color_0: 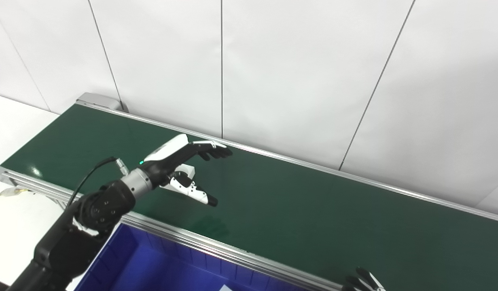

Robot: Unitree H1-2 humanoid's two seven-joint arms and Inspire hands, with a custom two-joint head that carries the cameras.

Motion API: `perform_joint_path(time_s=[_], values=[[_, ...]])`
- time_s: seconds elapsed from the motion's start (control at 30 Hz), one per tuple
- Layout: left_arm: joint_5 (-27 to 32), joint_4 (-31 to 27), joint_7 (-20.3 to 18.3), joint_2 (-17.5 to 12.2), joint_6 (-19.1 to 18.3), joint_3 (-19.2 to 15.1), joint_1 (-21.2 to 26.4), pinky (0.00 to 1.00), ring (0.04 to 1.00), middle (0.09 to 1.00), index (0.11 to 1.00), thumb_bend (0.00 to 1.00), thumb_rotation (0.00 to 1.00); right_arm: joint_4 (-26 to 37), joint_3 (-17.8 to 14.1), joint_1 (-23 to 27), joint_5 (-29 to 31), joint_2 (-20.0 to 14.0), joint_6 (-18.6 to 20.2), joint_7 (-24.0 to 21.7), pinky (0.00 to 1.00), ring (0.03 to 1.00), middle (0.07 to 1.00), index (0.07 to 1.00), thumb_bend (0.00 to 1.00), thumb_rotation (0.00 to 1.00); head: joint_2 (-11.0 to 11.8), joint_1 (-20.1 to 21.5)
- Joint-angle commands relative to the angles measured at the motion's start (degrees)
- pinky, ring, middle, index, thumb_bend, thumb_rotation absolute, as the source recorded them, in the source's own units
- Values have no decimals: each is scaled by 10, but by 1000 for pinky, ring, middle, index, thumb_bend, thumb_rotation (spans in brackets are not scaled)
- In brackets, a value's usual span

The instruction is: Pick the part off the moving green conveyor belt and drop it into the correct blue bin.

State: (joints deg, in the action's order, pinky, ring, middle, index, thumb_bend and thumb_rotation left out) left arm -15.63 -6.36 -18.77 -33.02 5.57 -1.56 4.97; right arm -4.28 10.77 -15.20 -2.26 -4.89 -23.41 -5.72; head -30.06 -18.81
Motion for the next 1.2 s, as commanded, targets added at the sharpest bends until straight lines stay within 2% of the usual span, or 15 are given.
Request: perform_joint_path(time_s=[0.0,0.13,0.23,0.3,0.43,0.53,0.6,0.77,1.17], values=[[-13,2,10,-22,21,-2,27,750,794,790,775,942,160,8,-1,3,4,3,-35,0,635,709,771,850,695,580,-1,-1],[-44,17,10,-28,9,5,41,768,822,801,780,958,180,9,-1,3,6,2,-35,-2,640,713,775,854,686,574,-2,-3],[-62,26,10,-30,-4,8,51,772,835,813,779,961,152,8,-1,3,6,3,-35,-2,641,714,777,854,688,577,-1,-4],[-67,39,9,-31,-4,10,58,765,838,820,779,956,119,7,-2,3,6,4,-35,-2,643,715,777,854,690,579,-1,-3],[-87,68,17,-33,2,17,68,757,839,827,789,952,130,8,-1,2,7,4,-35,-2,643,715,776,853,686,574,-2,-2],[-113,90,29,-34,7,26,74,810,865,854,822,936,135,10,-1,1,6,5,-35,-2,642,713,773,853,688,577,-3,-2],[-126,105,40,-34,15,30,76,816,868,863,839,933,134,10,-1,1,5,5,-35,-1,643,712,771,851,686,574,-2,-2],[-137,122,49,-30,8,35,74,834,890,884,859,932,143,12,-1,0,2,4,-35,1,640,710,772,852,689,580,-4,-1],[-175,160,74,-25,12,68,79,785,855,863,844,952,144,15,0,-1,4,4,-34,-1,640,712,776,855,698,594,-7,1]])
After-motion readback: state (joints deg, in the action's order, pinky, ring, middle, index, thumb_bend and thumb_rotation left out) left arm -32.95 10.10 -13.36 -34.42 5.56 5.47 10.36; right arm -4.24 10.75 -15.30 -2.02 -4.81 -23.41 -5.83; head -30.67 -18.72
